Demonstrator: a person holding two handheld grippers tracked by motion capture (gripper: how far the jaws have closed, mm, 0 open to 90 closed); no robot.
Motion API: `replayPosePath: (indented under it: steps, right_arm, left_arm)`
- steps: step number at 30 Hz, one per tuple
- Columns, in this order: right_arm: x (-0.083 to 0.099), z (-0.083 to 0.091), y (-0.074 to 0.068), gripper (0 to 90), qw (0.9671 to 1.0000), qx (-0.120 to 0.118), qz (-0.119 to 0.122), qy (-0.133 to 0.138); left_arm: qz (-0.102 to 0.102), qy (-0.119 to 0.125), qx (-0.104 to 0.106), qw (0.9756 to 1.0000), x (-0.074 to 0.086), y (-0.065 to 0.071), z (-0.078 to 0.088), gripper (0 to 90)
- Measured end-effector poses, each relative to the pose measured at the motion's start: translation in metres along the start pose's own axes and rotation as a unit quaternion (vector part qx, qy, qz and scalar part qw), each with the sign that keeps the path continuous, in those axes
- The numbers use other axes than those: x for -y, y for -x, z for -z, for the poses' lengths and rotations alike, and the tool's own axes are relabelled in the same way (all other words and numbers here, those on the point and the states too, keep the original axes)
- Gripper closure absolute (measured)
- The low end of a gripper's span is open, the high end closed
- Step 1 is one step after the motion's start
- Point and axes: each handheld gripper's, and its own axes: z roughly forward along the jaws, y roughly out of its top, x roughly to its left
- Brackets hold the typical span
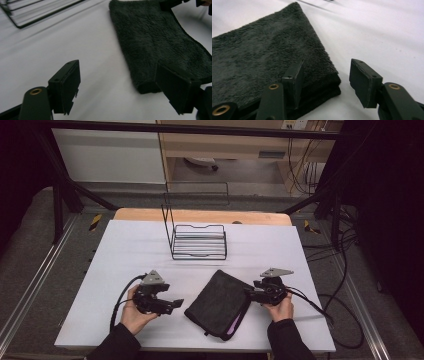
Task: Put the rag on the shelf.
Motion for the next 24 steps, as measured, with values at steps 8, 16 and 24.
replayPosePath:
  steps: [8,16,24]
  right_arm:
    - [0.004,-0.005,0.003,51.6,0.9997,-0.016,-0.012,-0.013]
    - [0.003,-0.008,0.003,62.9,0.9989,-0.033,-0.026,-0.02]
    - [-0.001,-0.009,0.001,77.8,0.9965,-0.05,-0.058,-0.035]
  left_arm:
    - [-0.004,-0.05,0.019,0.9986,0.002,0.022,-0.033,40.3]
    - [0.028,-0.073,0.033,0.9964,0.01,0.024,-0.044,51.6]
    - [0.046,-0.086,0.04,0.9945,0.008,0.03,-0.044,68.6]
